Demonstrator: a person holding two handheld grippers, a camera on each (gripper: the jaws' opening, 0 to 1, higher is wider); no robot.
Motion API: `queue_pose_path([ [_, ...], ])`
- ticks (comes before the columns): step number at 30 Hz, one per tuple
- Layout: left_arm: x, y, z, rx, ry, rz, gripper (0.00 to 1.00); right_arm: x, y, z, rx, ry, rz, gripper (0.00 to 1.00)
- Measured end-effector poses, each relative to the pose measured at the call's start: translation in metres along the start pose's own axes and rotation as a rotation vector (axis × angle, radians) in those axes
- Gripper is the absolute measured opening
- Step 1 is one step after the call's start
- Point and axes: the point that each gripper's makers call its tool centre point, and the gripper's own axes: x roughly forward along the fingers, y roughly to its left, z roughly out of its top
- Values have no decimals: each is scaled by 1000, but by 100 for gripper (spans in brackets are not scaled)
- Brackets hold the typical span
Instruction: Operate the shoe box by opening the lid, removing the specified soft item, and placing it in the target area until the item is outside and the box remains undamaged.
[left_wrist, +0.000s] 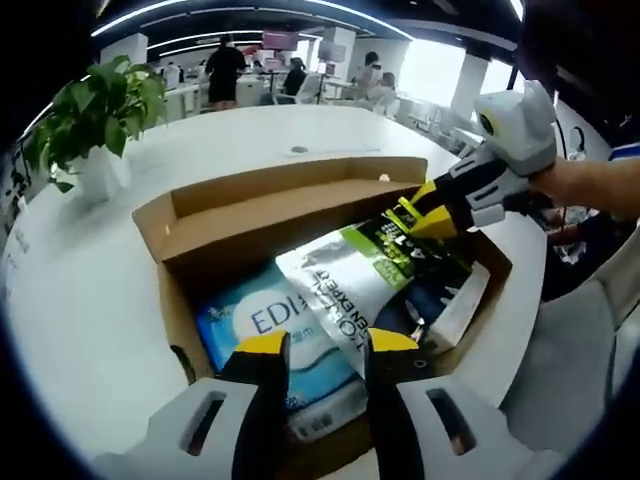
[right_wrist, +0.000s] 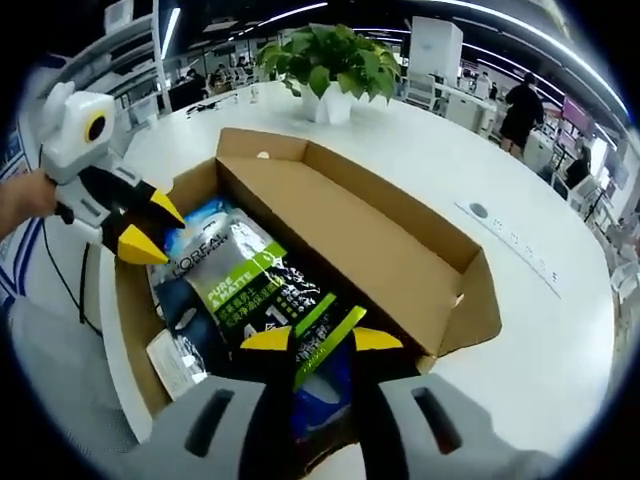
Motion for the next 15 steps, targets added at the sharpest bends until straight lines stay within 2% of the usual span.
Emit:
queue_pose_path([
  [15,15,-2,4,-64,18,-59,24,1,0,-1,-1,1,8,18],
])
